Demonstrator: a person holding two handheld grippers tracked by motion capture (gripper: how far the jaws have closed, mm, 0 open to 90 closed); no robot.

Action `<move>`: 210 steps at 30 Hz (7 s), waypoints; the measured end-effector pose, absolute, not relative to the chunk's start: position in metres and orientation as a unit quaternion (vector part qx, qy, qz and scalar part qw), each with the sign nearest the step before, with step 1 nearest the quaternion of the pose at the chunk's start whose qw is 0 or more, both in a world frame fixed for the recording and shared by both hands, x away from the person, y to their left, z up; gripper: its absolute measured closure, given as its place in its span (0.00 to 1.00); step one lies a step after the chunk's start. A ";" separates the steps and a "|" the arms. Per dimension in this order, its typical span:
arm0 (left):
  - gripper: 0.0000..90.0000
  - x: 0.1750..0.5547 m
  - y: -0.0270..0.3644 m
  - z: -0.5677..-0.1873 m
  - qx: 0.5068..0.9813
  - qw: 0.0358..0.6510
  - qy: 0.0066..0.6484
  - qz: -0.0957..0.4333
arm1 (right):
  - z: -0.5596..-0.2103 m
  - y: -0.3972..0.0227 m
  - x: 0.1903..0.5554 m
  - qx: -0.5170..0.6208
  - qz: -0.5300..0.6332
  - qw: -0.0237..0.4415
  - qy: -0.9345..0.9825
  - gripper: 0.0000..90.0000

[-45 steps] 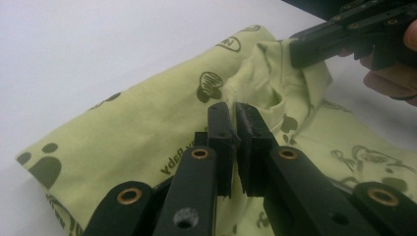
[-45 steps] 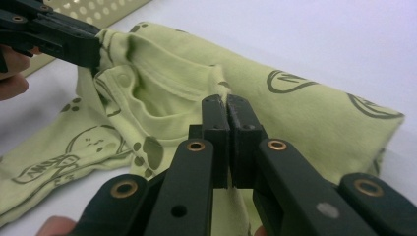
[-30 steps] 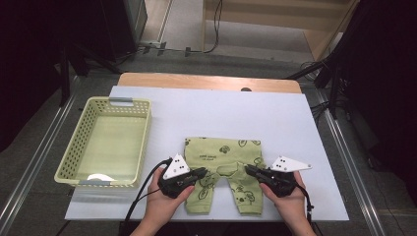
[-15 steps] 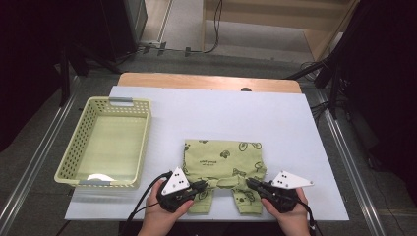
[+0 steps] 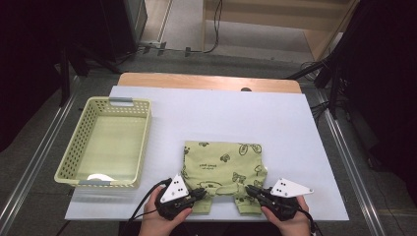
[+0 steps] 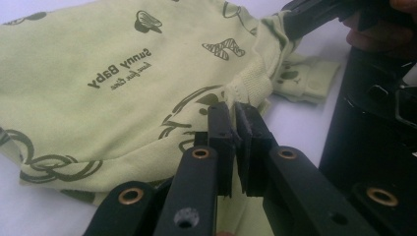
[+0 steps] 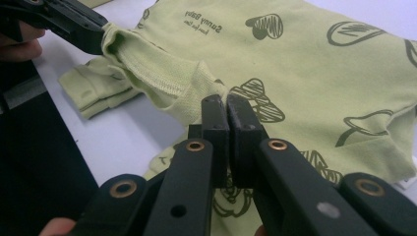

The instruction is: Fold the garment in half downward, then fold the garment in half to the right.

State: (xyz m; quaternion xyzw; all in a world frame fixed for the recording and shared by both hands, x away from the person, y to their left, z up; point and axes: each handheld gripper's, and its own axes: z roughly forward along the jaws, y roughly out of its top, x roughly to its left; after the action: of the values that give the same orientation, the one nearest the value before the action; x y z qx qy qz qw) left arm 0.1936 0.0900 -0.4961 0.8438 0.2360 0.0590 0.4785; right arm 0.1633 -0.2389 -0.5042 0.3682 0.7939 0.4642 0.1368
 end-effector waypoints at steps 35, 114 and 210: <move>0.00 0.221 0.083 -0.462 0.827 0.503 0.246 0.053 | -0.493 -0.251 0.162 0.385 0.496 0.119 0.769 0.00; 0.16 0.340 0.096 -0.505 0.806 0.417 0.416 0.056 | -0.507 -0.276 0.287 0.508 0.423 0.133 0.738 0.32; 0.94 0.390 0.070 -0.473 0.788 0.443 0.409 0.122 | -0.459 -0.235 0.297 0.426 0.475 0.137 0.758 0.00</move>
State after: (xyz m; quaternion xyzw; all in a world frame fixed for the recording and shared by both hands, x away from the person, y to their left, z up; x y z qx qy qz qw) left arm 0.3902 0.0702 -0.4730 0.7881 0.4090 0.1225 0.4433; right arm 0.2970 -0.2349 -0.4591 0.4257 0.7579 0.4750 0.1370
